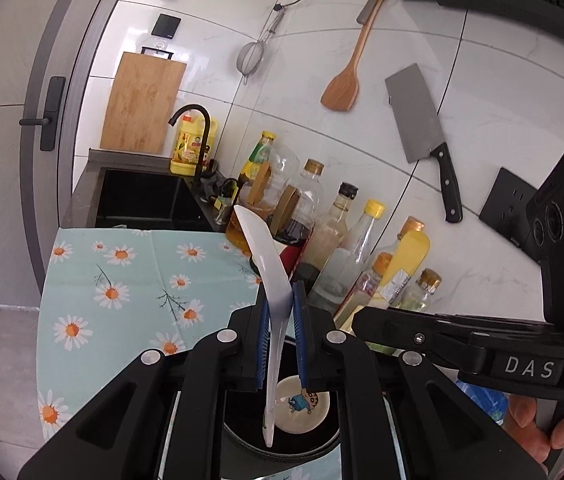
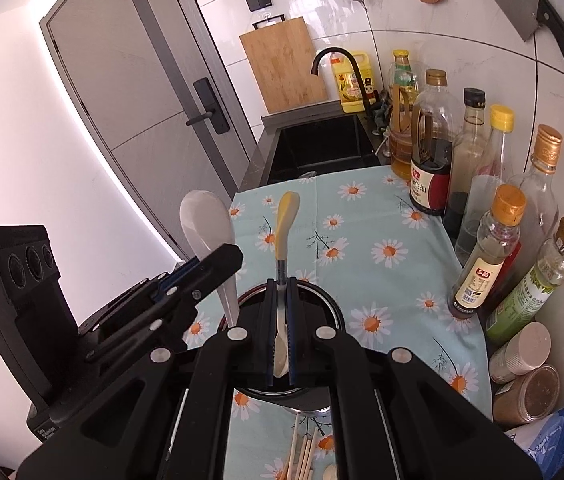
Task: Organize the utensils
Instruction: 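Lower both spoons into the black holder and open both tools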
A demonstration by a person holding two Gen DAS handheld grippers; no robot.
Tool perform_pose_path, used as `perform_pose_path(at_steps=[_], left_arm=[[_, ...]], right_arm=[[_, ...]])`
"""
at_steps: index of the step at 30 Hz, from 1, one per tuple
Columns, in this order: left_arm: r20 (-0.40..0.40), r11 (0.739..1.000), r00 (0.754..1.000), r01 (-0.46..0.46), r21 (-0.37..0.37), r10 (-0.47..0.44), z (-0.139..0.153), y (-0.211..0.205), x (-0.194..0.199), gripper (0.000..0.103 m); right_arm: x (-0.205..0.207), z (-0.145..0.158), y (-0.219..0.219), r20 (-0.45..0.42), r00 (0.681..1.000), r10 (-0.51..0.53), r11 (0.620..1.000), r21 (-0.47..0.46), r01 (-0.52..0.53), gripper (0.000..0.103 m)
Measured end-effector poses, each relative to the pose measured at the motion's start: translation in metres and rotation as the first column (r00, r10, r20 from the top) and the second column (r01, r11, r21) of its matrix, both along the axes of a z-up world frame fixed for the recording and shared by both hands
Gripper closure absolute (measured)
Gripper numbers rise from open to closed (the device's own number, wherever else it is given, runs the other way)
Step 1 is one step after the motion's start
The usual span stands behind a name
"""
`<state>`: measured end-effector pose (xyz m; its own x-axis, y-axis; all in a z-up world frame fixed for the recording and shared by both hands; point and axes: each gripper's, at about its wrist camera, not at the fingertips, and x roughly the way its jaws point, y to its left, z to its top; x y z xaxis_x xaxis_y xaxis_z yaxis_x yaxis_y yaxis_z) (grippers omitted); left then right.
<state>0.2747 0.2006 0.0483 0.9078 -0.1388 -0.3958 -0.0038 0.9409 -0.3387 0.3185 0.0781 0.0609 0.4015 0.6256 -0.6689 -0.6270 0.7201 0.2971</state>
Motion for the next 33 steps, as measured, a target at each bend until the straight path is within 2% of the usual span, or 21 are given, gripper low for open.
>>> perform_pose_path(at_steps=[4,10,20,29,33], left_arm=[[-0.026,1.0,1.0,0.007,-0.02,-0.008,-0.005,0.0,0.001,0.092],[-0.05,0.999,0.998,0.028,0.022,-0.027,-0.005,-0.007,-0.001,0.091],[-0.046,1.0,0.999,0.018,0.026,-0.017,0.0,-0.006,-0.015,0.091],[-0.049,1.0,0.999,0.021,0.009,-0.02,0.013,-0.008,-0.038,0.091],[-0.052,0.999,0.998,0.035,0.003,-0.034,0.021,-0.013,-0.057,0.091]], right_arm=[[0.005,-0.009,-0.002,-0.045,0.999,-0.008,1.0,0.011,0.008,0.097],[0.01,-0.017,-0.007,-0.134,0.991,-0.012,0.999,0.049,0.018,0.093],[0.0,-0.007,-0.017,-0.128,0.991,-0.029,0.997,0.065,0.038,0.093],[-0.025,0.009,-0.031,-0.099,0.995,-0.027,0.996,0.079,0.035,0.092],[-0.04,0.016,-0.044,-0.086,0.996,-0.028,0.996,0.084,0.035,0.085]])
